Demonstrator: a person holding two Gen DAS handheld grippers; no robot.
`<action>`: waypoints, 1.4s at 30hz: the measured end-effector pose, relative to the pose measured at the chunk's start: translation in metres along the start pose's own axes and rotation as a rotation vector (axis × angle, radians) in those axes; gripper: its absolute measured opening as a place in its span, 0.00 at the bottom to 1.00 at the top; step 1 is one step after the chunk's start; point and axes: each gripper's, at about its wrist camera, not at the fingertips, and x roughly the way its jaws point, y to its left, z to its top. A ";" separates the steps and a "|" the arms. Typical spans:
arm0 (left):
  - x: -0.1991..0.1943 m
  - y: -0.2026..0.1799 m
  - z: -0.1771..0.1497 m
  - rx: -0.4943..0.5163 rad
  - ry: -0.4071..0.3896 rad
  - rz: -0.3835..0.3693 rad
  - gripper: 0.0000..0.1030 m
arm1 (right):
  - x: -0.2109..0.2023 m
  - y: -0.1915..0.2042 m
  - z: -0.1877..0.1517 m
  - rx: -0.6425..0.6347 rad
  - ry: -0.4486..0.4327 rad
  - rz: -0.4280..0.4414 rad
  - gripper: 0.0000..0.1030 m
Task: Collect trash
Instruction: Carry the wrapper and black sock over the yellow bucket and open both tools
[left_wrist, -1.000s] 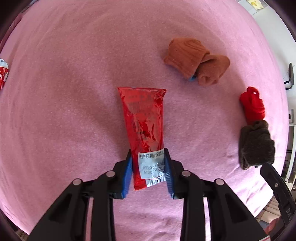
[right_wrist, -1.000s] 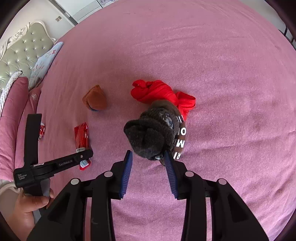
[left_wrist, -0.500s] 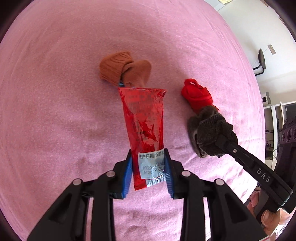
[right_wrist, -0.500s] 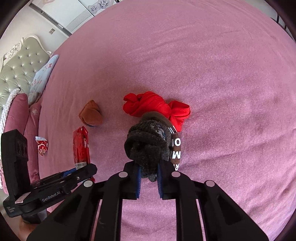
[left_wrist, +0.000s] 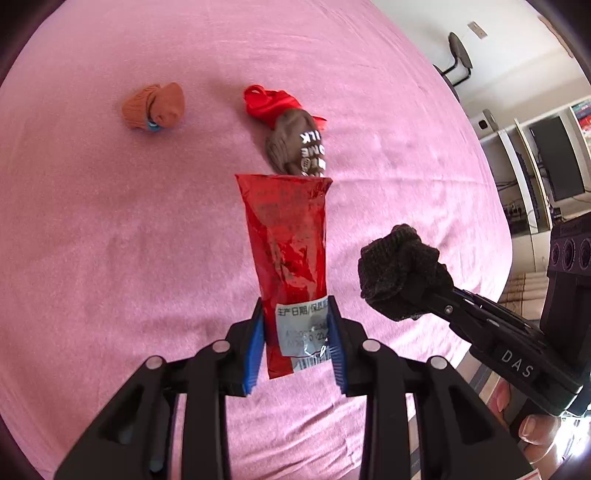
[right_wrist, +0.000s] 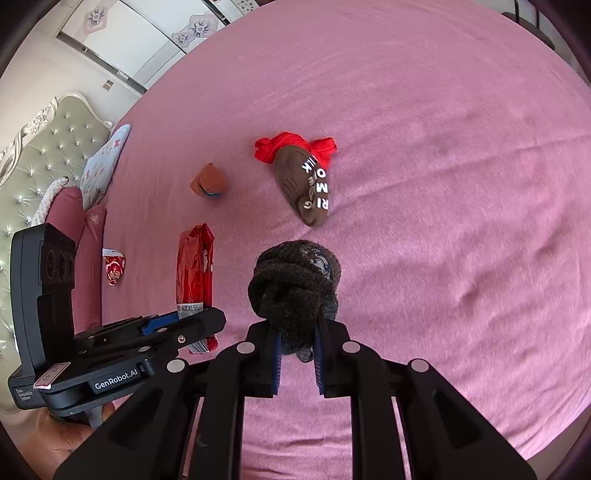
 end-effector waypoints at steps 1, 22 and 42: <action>0.001 -0.009 -0.006 0.019 0.007 -0.001 0.30 | -0.008 -0.007 -0.010 0.018 -0.010 -0.005 0.14; 0.088 -0.220 -0.124 0.420 0.242 -0.069 0.30 | -0.139 -0.192 -0.166 0.407 -0.123 -0.122 0.14; 0.228 -0.412 -0.273 0.736 0.528 -0.064 0.30 | -0.214 -0.367 -0.330 0.767 -0.159 -0.199 0.14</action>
